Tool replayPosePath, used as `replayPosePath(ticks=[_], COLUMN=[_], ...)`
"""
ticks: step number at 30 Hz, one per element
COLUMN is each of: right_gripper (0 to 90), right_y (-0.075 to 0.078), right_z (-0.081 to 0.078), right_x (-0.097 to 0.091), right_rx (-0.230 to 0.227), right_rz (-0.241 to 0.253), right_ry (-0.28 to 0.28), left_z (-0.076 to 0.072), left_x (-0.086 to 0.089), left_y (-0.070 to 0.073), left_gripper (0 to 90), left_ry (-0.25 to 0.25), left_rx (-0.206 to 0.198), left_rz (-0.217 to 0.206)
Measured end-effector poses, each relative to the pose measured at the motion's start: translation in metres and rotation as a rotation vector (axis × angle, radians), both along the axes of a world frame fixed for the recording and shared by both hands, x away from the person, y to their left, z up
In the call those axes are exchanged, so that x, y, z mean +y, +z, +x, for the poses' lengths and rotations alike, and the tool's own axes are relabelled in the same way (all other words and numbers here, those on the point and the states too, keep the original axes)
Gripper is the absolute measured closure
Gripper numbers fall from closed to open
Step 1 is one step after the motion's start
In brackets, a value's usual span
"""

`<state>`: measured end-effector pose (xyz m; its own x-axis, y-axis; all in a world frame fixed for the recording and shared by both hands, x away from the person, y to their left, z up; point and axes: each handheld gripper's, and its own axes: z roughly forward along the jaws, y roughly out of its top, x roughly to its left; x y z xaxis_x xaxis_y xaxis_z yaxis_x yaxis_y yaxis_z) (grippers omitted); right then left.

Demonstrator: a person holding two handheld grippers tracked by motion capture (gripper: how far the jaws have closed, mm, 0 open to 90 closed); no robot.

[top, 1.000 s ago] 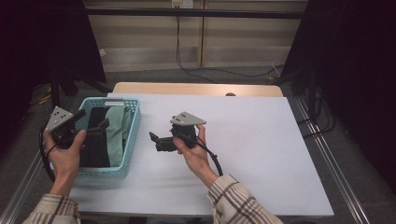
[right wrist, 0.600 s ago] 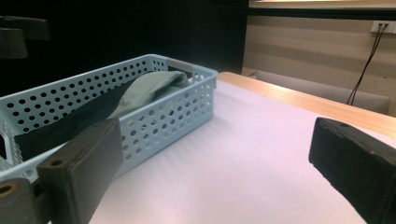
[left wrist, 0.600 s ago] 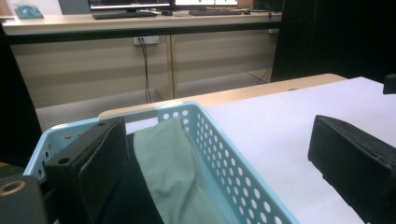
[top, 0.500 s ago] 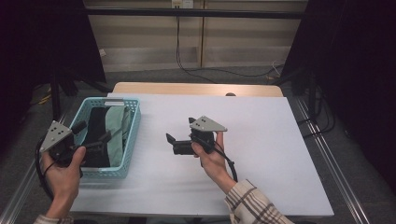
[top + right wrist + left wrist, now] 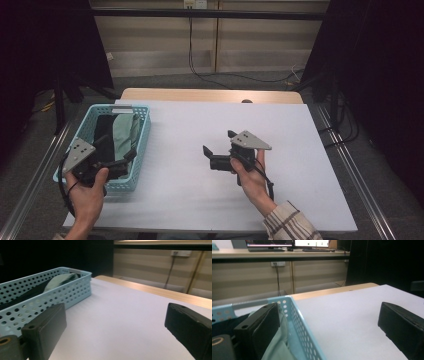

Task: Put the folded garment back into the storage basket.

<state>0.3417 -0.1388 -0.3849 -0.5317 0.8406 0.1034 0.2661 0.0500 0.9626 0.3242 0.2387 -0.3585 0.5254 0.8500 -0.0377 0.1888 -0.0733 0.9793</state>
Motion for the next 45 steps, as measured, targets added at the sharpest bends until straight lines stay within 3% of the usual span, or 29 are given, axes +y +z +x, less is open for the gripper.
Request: replayPosePath(ticks=[4,6,9,10,11,13,17,19,20,24,27,30,36,37,41,43,45], right_gripper=[3.5,3.5,3.5,3.5,3.5,3.6,4.1,4.3,4.3,4.2,4.2,4.2,3.7,3.7,3.3,3.2,3.2], right_y=[0.000,0.000,0.000,-0.001,-0.001,-0.003,-0.005,-0.004,-0.004,-0.003,-0.004,-0.008,-0.011,-0.012,-0.022,-0.025,-0.026], right_z=[-0.011,-0.016,-0.022,-0.026,-0.028,-0.032,-0.039,-0.043,-0.046,-0.056,-0.064,-0.072,-0.084,-0.086,-0.094,-0.097,-0.100], right_x=[-0.017,-0.025,-0.038,-0.041,-0.045,-0.054,-0.071,-0.079,-0.083,-0.100,-0.111,-0.121,-0.131,-0.132,-0.135,-0.136,-0.135], right_rx=[-0.015,-0.013,-0.033,-0.024,-0.031,-0.034,-0.015,-0.017,-0.018,-0.024,-0.023,-0.023,-0.018,-0.017,-0.021,-0.020,-0.033], right_rz=[-0.013,-0.015,-0.022,-0.014,-0.020,-0.041,-0.054,-0.054,-0.051,-0.058,-0.074,-0.075,-0.089,-0.087,-0.094,-0.086,-0.093], right_ry=[-0.036,-0.057,-0.084,-0.099,-0.104,-0.120,-0.153,-0.186,-0.198,-0.237,-0.272,-0.291,-0.311,-0.311,-0.319,-0.332,-0.341], left_z=[0.000,0.000,-0.001,-0.001,-0.002,-0.005,-0.008,-0.010,-0.011,-0.011,-0.012,-0.016,-0.024,-0.025,-0.027,-0.029,-0.030], left_x=[-0.011,-0.016,-0.022,-0.022,-0.024,-0.024,-0.026,-0.027,-0.029,-0.031,-0.031,-0.031,-0.030,-0.028,-0.028,-0.028,-0.028], left_y=[-0.006,-0.012,-0.017,-0.019,-0.020,-0.021,-0.023,-0.025,-0.027,-0.030,-0.032,-0.032,-0.033,-0.034,-0.038,-0.040,-0.042], left_gripper=[3.9,3.9,3.9,3.9,3.9,3.9,3.9,3.9,3.9,3.9,3.9,3.9,3.9,3.9,3.9,3.9,3.9], left_ry=[-0.018,0.010,-0.019,-0.020,-0.023,-0.015,-0.012,-0.023,-0.021,-0.023,-0.015,0.000,-0.008,-0.015,-0.012,-0.004,-0.015], left_rx=[-0.006,-0.019,0.005,-0.008,-0.007,-0.020,-0.043,-0.049,-0.053,-0.049,-0.043,-0.034,-0.043,-0.040,-0.036,-0.041,-0.023], left_rz=[0.011,0.003,0.008,0.029,0.014,0.032,0.015,0.038,0.013,0.003,0.048,0.047,0.032,0.053,0.033,0.068,0.029])
